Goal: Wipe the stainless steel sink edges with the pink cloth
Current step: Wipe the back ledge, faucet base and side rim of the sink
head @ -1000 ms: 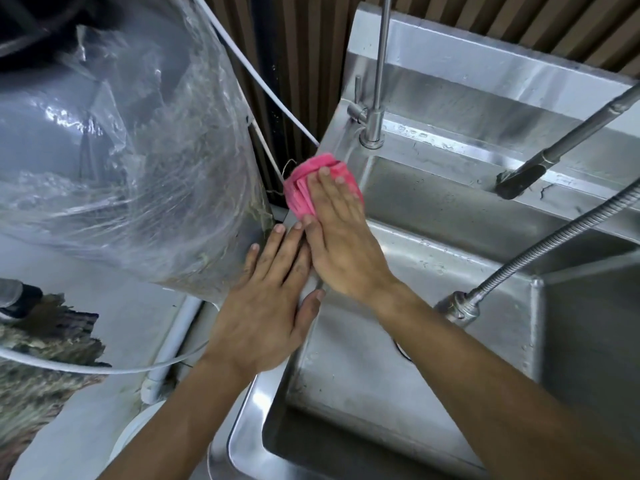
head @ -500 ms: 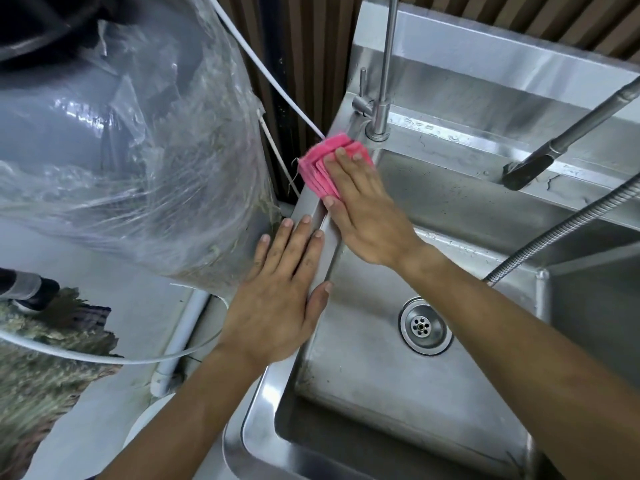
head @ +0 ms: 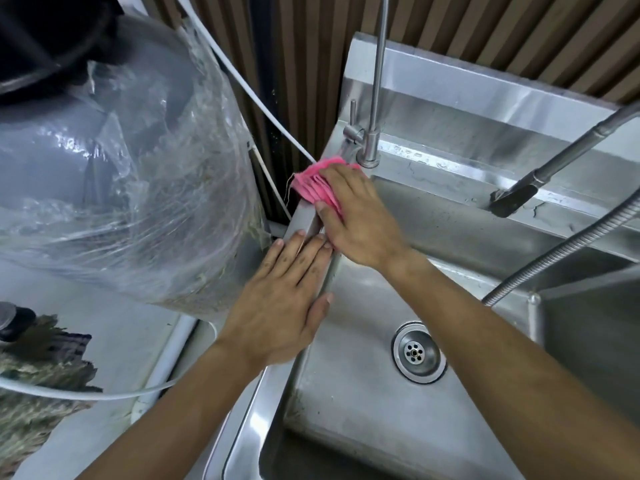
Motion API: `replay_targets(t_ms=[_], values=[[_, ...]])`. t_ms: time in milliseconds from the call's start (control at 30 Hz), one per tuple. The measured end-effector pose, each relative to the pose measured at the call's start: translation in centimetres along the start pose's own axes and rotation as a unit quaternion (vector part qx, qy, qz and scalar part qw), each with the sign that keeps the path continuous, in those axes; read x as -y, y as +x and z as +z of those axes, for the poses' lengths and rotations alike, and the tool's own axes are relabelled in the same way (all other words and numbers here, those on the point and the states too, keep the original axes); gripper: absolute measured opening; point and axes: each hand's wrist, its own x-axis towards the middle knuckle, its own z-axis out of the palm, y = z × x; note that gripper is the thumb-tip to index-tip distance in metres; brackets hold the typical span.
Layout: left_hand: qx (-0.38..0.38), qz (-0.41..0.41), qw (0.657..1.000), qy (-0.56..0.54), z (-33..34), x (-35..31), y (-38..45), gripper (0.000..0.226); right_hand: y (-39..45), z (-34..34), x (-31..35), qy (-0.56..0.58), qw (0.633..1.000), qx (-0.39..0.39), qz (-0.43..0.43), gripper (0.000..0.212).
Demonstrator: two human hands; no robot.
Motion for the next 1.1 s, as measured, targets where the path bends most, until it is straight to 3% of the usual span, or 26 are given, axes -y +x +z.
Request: replay_targets(t_ms=[133, 300, 367, 433, 500, 567, 600, 667, 733, 867, 1100], values=[[0.004, -0.002, 1.0, 0.003, 0.4, 0.0, 0.5, 0.069, 3.8, -0.2, -0.8, 0.021, 0.999, -0.001, 0.027, 0.056], [0.001, -0.001, 1.0, 0.011, 0.3, -0.1, 0.4, 0.071, 1.7, -1.0, -0.2, 0.102, 0.986, -0.115, 0.06, 0.037], [0.006, 0.001, 1.0, 0.005, 0.1, -0.1, 0.3, 0.072, 0.2, -2.8, 0.3, 0.248, 0.934, -0.21, 0.148, 0.033], [0.01, -0.001, 1.0, -0.004, 0.1, -0.1, 0.1, 0.072, -1.3, -5.7, 0.7, 0.384, 0.848, -0.325, 0.165, 0.03], [0.003, -0.005, 1.0, -0.023, -0.3, -0.1, 0.4, 0.071, -1.4, -8.5, 0.9, 0.337, 0.83, -0.429, 0.118, 0.034], [-0.018, -0.007, 0.998, -0.058, -1.0, 0.0, 1.9, 0.063, 0.6, -10.0, -0.5, 0.181, 0.862, -0.47, 0.061, 0.044], [-0.035, -0.004, 0.997, -0.074, -1.1, 0.2, 3.1, 0.056, 2.4, -10.1, -1.8, 0.088, 0.892, -0.442, 0.029, 0.05], [-0.043, 0.004, 0.996, -0.083, -1.1, 0.6, 5.8, 0.055, 5.8, -9.3, -4.8, -0.142, 0.942, -0.304, -0.017, 0.058], [-0.007, 0.001, 0.998, -0.059, -0.6, 0.9, 7.6, 0.067, 7.5, -8.0, -7.7, -0.316, 0.927, -0.193, -0.062, 0.064], [0.011, -0.016, 0.999, -0.042, 0.6, 1.1, 7.8, 0.076, 6.6, -8.1, -10.7, -0.414, 0.889, -0.157, -0.12, 0.065], [0.012, -0.012, 0.998, -0.058, 0.8, 1.1, 7.6, 0.075, 12.9, -10.4, -7.7, -0.509, 0.814, -0.073, -0.269, 0.067]])
